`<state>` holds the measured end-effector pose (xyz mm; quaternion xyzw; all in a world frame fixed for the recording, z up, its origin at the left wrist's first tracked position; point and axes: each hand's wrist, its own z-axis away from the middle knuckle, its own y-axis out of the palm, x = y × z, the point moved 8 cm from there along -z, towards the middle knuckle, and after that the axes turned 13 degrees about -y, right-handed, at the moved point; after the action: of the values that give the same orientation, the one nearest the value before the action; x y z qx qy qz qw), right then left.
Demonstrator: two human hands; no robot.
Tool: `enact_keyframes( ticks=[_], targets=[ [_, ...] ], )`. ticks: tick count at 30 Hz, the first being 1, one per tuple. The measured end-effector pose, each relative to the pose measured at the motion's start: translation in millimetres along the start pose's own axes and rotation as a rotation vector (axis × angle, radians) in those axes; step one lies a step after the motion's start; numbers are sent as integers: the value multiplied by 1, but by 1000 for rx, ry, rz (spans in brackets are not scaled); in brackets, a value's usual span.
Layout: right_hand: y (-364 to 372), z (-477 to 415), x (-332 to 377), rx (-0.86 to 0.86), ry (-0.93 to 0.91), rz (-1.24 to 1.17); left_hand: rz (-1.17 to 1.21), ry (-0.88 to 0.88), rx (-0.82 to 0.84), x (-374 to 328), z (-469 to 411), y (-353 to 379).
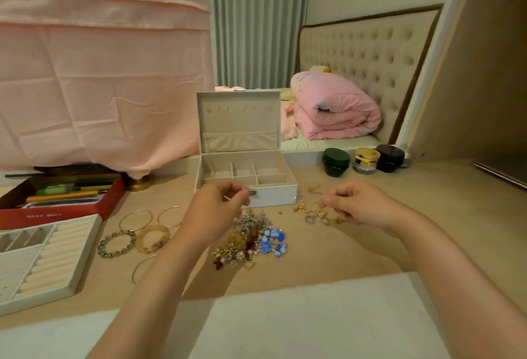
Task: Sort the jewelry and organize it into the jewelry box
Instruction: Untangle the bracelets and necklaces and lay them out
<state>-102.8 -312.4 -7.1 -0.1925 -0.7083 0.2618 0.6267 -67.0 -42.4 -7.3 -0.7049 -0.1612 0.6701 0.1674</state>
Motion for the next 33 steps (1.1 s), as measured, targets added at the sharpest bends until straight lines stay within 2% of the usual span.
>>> enact_keyframes(
  ticks=[8,13,17,24,29,33],
  targets=[
    [-61,51,-80,-60,232,254,-545,108,194,-39,4,114],
    [-79,74,-110,-88,324,332,-715,157,290,-37,7,161],
    [-90,80,-113,-90,319,465,-767,219,276,-37,9,175],
    [-88,75,-104,-53,257,528,-765,343,155,-44,13,180],
    [-60,63,-97,22,181,444,-709,459,246,-45,23,191],
    [-60,56,-93,-8,191,510,-714,467,239,-43,15,188]
  ],
)
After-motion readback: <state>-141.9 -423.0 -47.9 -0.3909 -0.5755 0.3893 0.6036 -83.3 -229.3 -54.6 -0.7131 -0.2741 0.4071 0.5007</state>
